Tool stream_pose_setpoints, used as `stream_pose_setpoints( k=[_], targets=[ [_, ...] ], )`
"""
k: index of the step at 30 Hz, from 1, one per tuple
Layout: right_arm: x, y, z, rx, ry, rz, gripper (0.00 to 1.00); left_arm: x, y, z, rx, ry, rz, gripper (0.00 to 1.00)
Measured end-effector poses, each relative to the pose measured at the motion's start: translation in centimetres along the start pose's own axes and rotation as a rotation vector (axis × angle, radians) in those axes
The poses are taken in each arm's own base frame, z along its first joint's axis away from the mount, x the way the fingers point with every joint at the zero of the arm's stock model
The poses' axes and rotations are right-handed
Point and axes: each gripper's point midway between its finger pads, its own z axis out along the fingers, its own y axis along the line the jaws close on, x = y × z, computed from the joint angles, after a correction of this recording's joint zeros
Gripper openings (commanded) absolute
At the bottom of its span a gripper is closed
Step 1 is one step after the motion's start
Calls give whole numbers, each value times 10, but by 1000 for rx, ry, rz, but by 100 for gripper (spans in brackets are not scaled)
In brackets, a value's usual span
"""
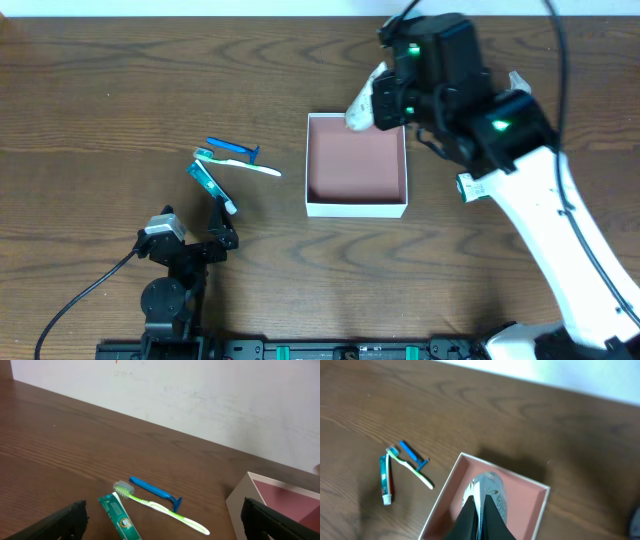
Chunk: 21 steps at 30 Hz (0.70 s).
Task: Pack container
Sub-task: 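Carry the tube over the box and lower it inside, release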
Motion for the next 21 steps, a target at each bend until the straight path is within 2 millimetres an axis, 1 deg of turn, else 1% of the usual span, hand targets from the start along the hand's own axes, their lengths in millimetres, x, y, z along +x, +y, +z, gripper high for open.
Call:
stream_pose_setpoints(
  k=[3,12,15,16,17,21],
  targets=[
    [11,5,24,7,51,41,1,0,0,0,0,0,0,98],
    [25,18,75,21,104,156,1,0,0,0,0,0,0,98],
    [31,18,93,39,120,197,1,0,0,0,0,0,0,98],
    [35,16,102,50,131,216,1,0,0,0,0,0,0,98],
    [37,16,106,55,135,223,1,0,0,0,0,0,0,98],
    [48,14,130,85,162,261,1,0,0,0,0,0,0,98]
  ],
)
